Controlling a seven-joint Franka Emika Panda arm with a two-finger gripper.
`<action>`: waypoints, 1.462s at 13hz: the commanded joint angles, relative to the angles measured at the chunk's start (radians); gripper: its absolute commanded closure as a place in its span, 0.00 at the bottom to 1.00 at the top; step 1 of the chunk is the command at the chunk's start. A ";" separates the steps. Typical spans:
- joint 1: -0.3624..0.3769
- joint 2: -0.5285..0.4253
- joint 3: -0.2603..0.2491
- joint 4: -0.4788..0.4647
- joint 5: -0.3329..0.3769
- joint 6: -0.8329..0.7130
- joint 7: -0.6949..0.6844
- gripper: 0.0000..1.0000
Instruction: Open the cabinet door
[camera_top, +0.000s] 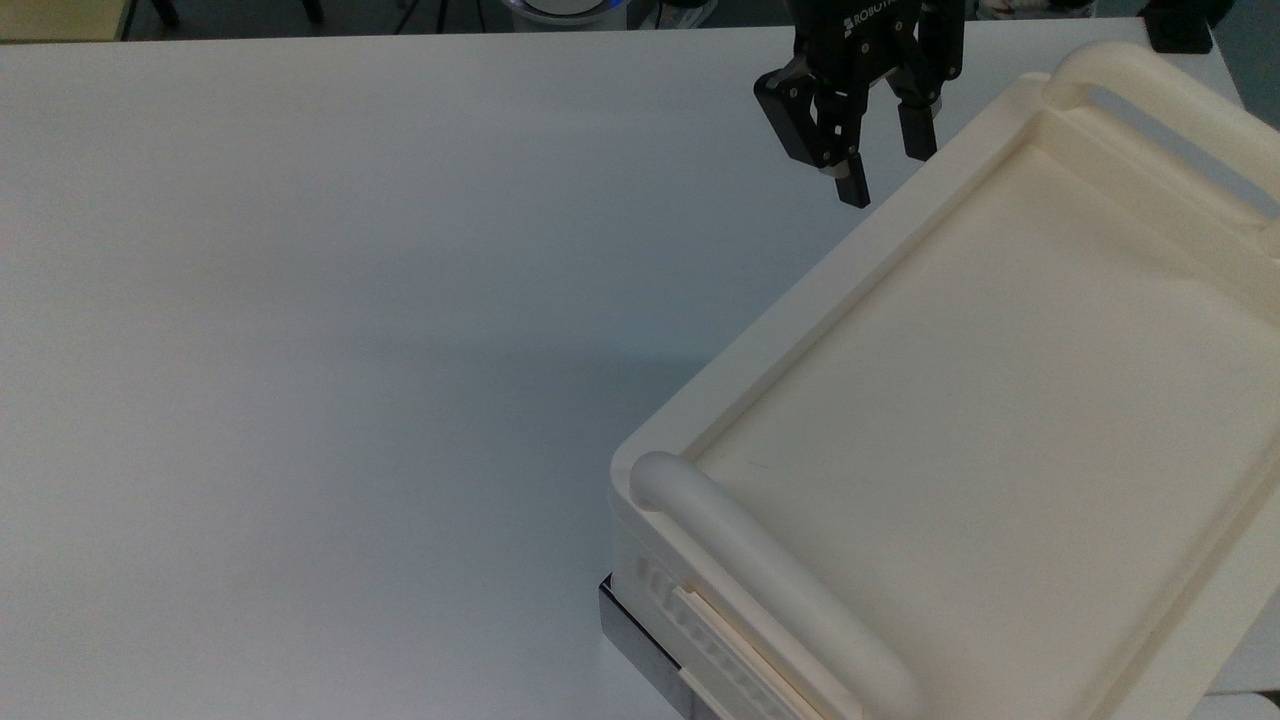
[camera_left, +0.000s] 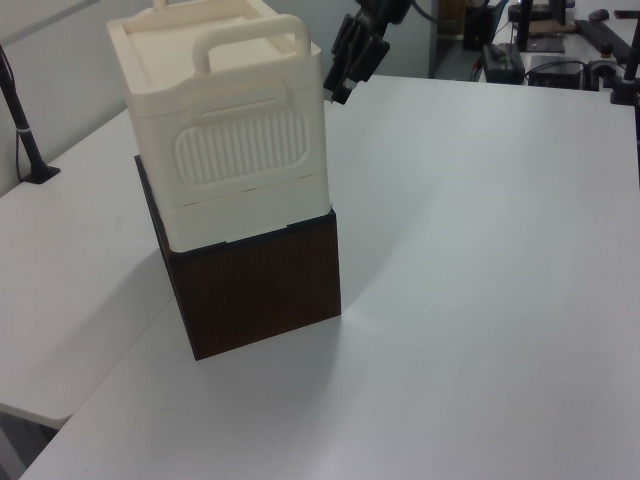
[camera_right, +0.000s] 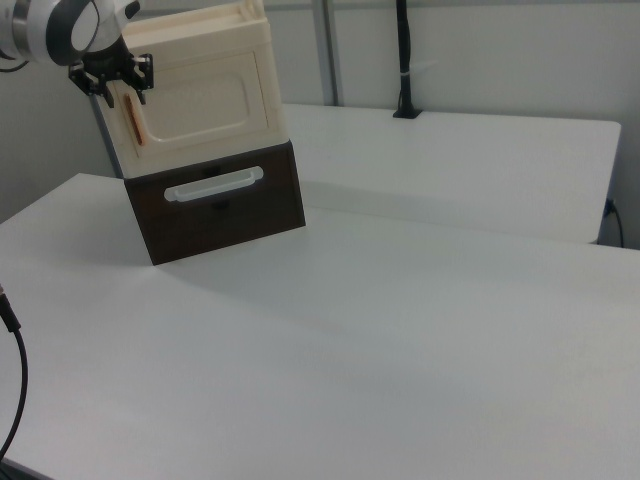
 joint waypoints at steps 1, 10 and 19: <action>0.022 0.021 -0.003 0.021 0.007 0.035 -0.011 0.48; 0.022 0.046 0.004 0.007 0.006 0.103 -0.001 1.00; -0.038 -0.077 0.004 -0.122 0.009 0.005 0.005 1.00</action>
